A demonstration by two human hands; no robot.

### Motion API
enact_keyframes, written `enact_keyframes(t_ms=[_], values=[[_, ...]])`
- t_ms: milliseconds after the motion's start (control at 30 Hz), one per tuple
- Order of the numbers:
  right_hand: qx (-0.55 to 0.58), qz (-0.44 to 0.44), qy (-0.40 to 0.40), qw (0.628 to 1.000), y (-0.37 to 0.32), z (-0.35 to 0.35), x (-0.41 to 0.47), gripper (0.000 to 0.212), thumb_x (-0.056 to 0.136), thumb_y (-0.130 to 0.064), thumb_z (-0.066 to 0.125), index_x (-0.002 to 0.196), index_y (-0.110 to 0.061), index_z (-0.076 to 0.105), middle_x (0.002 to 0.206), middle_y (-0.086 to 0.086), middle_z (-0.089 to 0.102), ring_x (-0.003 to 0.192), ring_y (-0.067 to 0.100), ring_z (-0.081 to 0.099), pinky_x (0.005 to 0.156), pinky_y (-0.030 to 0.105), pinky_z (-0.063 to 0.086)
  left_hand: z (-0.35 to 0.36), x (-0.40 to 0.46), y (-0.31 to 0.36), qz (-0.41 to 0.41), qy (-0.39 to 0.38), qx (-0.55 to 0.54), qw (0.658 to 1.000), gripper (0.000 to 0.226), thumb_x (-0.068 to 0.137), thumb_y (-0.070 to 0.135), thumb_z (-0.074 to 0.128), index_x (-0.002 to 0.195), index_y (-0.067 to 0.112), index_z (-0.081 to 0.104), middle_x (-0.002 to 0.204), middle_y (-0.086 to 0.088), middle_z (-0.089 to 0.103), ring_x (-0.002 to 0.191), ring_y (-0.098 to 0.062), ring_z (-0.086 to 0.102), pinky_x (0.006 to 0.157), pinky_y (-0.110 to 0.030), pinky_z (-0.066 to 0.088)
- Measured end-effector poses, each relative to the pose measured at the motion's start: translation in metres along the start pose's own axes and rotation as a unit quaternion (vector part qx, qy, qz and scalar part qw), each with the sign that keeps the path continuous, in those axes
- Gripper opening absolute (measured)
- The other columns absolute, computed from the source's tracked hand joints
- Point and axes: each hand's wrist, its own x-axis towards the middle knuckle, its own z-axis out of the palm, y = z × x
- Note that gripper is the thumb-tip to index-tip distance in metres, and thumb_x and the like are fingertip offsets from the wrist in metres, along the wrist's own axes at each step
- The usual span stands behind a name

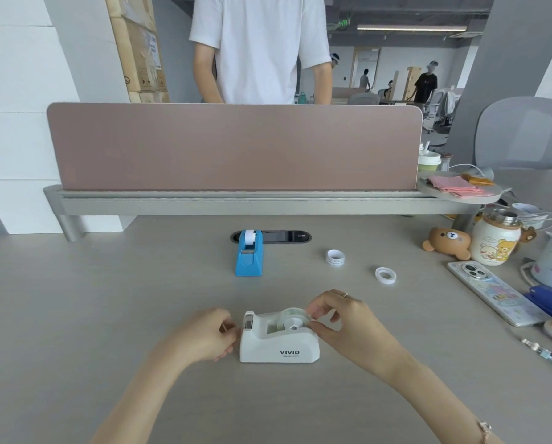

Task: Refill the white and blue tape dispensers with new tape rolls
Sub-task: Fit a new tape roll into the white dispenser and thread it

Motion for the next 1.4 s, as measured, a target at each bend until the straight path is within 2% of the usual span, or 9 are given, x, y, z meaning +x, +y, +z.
enact_keyframes(t_ms=[100, 200, 333, 433, 533, 633, 800, 1033, 1400], values=[[-0.001, -0.004, 0.007, 1.000, 0.001, 0.002, 0.000, 0.016, 0.085, -0.017, 0.067, 0.086, -0.030, 0.059, 0.089, -0.013, 0.061, 0.091, -0.013, 0.052, 0.072, 0.004, 0.039, -0.004, -0.006, 0.000, 0.002, 0.040, 0.028, 0.999, 0.010, 0.092, 0.029, 0.055, 0.086, 0.023, 0.049, 0.071, 0.008, 0.059, 0.057, -0.005, 0.055, 0.049, -0.013, 0.038], [0.003, -0.005, 0.011, 1.000, 0.000, 0.002, -0.001, 0.012, 0.085, -0.017, 0.068, 0.087, -0.027, 0.062, 0.088, -0.014, 0.060, 0.091, -0.013, 0.052, 0.072, 0.004, 0.038, -0.007, -0.013, 0.001, 0.013, 0.074, -0.005, 0.997, 0.007, 0.089, 0.018, 0.058, 0.094, 0.022, 0.054, 0.082, 0.003, 0.062, 0.071, -0.012, 0.060, 0.057, -0.016, 0.043], [-0.001, -0.011, 0.015, 1.000, -0.001, 0.002, 0.000, 0.011, 0.085, -0.016, 0.067, 0.088, -0.025, 0.063, 0.089, -0.016, 0.059, 0.091, -0.015, 0.051, 0.072, 0.003, 0.038, -0.022, -0.012, -0.002, 0.039, 0.119, -0.107, 0.986, 0.029, 0.094, 0.002, 0.041, 0.094, 0.022, 0.061, 0.084, 0.001, 0.068, 0.070, -0.009, 0.065, 0.068, -0.024, 0.054], [-0.005, -0.020, 0.019, 1.000, 0.000, 0.003, -0.001, 0.008, 0.085, -0.017, 0.067, 0.092, -0.021, 0.064, 0.088, -0.021, 0.055, 0.093, -0.014, 0.050, 0.073, 0.003, 0.037, -0.022, -0.011, -0.003, 0.048, 0.086, -0.134, 0.986, 0.035, 0.096, 0.000, 0.031, 0.099, 0.020, 0.060, 0.088, 0.001, 0.067, 0.077, -0.011, 0.066, 0.066, -0.016, 0.052], [-0.012, -0.027, 0.022, 0.999, 0.001, 0.004, 0.000, 0.008, 0.086, -0.019, 0.066, 0.092, -0.022, 0.064, 0.087, -0.024, 0.053, 0.094, -0.014, 0.049, 0.074, 0.003, 0.037, -0.014, -0.006, -0.006, 0.012, 0.062, -0.098, 0.993, 0.026, 0.098, 0.012, 0.030, 0.102, 0.020, 0.054, 0.089, -0.001, 0.069, 0.081, -0.018, 0.069, 0.079, -0.029, 0.056], [-0.019, -0.030, 0.023, 0.999, 0.001, 0.005, 0.000, 0.008, 0.086, -0.019, 0.066, 0.093, -0.023, 0.064, 0.088, -0.026, 0.052, 0.092, -0.017, 0.048, 0.074, 0.002, 0.036, -0.015, -0.002, -0.006, -0.051, 0.052, -0.085, 0.994, 0.040, 0.101, 0.035, 0.026, 0.105, 0.006, 0.054, 0.076, -0.006, 0.068, 0.056, -0.020, 0.062, 0.059, -0.026, 0.050], [-0.017, -0.032, 0.025, 0.999, 0.002, 0.005, 0.000, 0.009, 0.086, -0.018, 0.066, 0.093, -0.022, 0.064, 0.089, -0.024, 0.053, 0.092, -0.017, 0.048, 0.074, 0.002, 0.036, -0.014, -0.001, -0.003, -0.081, -0.058, -0.198, 0.975, 0.041, 0.102, 0.037, 0.028, 0.082, 0.010, 0.051, 0.069, -0.005, 0.059, 0.039, -0.009, 0.051, 0.036, -0.018, 0.032], [-0.010, -0.029, 0.023, 0.999, 0.002, 0.004, 0.000, 0.009, 0.086, -0.016, 0.065, 0.092, -0.023, 0.065, 0.094, -0.012, 0.061, 0.094, -0.012, 0.049, 0.075, 0.003, 0.036, -0.016, -0.003, -0.006, -0.009, -0.050, -0.096, 0.994, 0.030, 0.098, 0.027, 0.046, 0.070, 0.017, 0.051, 0.067, 0.007, 0.058, 0.048, -0.005, 0.044, 0.040, -0.014, 0.034], [-0.010, -0.030, 0.022, 0.999, 0.000, 0.004, 0.000, 0.008, 0.087, -0.014, 0.063, 0.092, -0.020, 0.063, 0.096, -0.008, 0.060, 0.091, -0.015, 0.048, 0.074, 0.003, 0.037, 0.007, -0.006, 0.009, 0.009, 0.032, 0.038, 0.999, 0.028, 0.100, 0.020, 0.027, 0.073, 0.014, 0.037, 0.081, -0.003, 0.060, 0.052, -0.009, 0.049, 0.045, -0.017, 0.033]])
